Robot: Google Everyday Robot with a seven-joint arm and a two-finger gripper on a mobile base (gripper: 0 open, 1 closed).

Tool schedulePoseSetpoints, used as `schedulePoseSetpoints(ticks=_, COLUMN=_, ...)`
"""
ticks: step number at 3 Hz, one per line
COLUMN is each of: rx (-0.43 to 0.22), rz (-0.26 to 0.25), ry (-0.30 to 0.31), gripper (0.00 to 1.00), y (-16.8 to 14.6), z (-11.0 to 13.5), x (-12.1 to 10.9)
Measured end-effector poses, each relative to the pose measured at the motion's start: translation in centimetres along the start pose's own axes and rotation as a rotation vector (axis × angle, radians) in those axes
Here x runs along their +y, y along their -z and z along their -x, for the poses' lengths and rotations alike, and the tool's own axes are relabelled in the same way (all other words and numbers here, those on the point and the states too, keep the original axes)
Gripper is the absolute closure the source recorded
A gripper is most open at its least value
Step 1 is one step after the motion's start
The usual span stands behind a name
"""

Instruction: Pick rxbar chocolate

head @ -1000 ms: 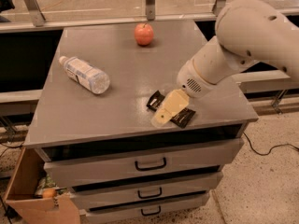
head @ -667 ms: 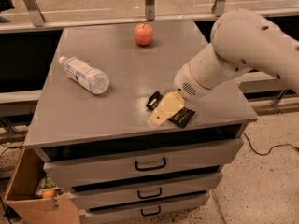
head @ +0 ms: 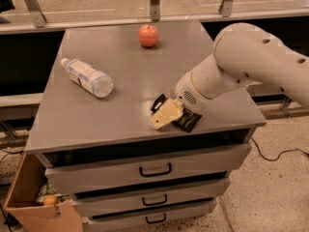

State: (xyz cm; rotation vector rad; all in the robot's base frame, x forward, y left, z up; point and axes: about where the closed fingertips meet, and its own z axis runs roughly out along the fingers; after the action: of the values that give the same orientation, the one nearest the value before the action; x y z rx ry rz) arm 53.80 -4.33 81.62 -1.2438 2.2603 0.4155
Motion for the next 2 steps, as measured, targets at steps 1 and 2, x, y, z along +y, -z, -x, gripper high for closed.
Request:
schedulePoseSetpoints(ticks=1, rx=0.0, rz=0.0, ry=0.0, gripper=0.62, y=0.57, z=0.4, x=0.01)
schedulePoseSetpoints(ticks=2, rx=0.0, rz=0.0, ry=0.0, gripper=0.87, y=1.33, z=0.93, x=0.03)
